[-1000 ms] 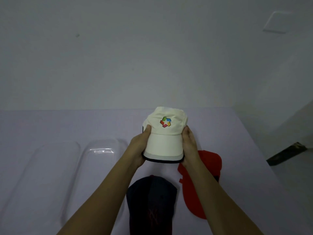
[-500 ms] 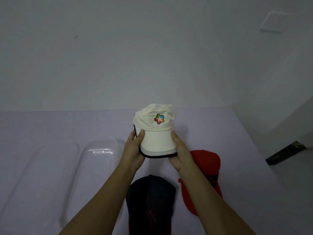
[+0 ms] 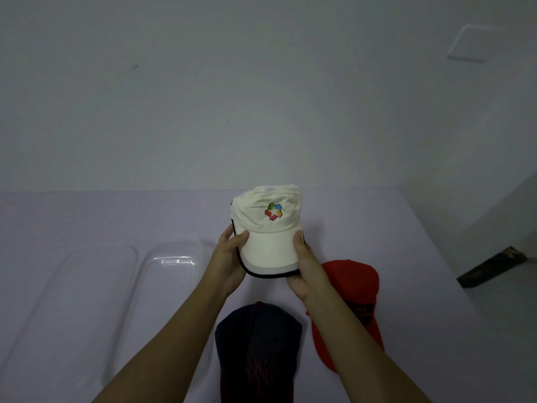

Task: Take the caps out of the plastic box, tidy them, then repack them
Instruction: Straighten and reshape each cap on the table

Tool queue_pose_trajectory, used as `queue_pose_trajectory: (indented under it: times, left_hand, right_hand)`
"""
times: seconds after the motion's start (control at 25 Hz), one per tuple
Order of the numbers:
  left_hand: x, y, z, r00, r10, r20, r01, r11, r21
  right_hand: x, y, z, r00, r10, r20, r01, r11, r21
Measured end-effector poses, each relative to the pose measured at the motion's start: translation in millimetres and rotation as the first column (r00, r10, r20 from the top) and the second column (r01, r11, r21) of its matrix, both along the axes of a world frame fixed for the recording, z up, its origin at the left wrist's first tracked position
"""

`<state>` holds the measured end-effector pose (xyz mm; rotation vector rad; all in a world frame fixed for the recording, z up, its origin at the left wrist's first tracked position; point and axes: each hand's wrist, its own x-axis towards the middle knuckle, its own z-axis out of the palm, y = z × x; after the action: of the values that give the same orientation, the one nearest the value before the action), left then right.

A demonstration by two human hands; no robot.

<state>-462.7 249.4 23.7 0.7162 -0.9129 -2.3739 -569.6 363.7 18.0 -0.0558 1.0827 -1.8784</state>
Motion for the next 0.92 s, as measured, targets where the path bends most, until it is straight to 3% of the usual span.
queue_pose_trajectory:
  times: [0.12,0.16,0.2,0.28,0.32,0.4,0.48,0.6,0.8,0.92]
  left_hand:
    - [0,-12,13,0.997,0.072,0.033,-0.073,0.997,0.030]
    - [0,-17,19,0.988,0.128,0.085,-0.126,0.992,-0.029]
    - [-1,-22,27,0.974,0.168,0.155,-0.139,0.973,-0.183]
    - [1,-33,39,0.948,0.155,0.276,0.031,0.823,-0.568]
    - [3,-37,46,0.941,0.108,0.319,0.144,0.727,-0.671]
    - [7,-45,55,0.916,-0.014,0.401,0.318,0.635,-0.704]
    - [13,-53,58,0.894,-0.079,0.442,0.396,0.601,-0.694]
    - [16,-59,50,0.900,-0.068,0.431,0.377,0.616,-0.691]
    - [12,-57,46,0.968,-0.005,0.252,0.151,0.811,-0.565]
    - [15,-57,42,0.942,-0.096,0.322,0.261,0.812,-0.522]
  right_hand:
    - [-3,0,-1,0.999,-0.039,-0.002,0.039,0.998,0.050]
    - [-4,1,0,0.999,-0.039,-0.001,0.039,0.997,0.069]
    - [-5,2,-1,0.999,-0.038,-0.003,0.038,0.995,0.089]
    - [-6,3,0,1.000,-0.022,-0.007,0.023,0.992,0.125]
    - [-6,4,0,1.000,-0.006,-0.010,0.007,0.991,0.136]
    - [-7,5,1,1.000,0.024,-0.003,-0.023,0.988,0.150]
    - [-7,6,2,0.999,0.028,0.017,-0.030,0.987,0.159]
    - [-6,7,3,0.999,0.014,0.040,-0.020,0.986,0.166]
    - [-5,7,14,0.996,0.040,0.084,-0.050,0.991,0.122]
    - [-7,9,21,0.991,0.036,0.126,-0.050,0.993,0.110]
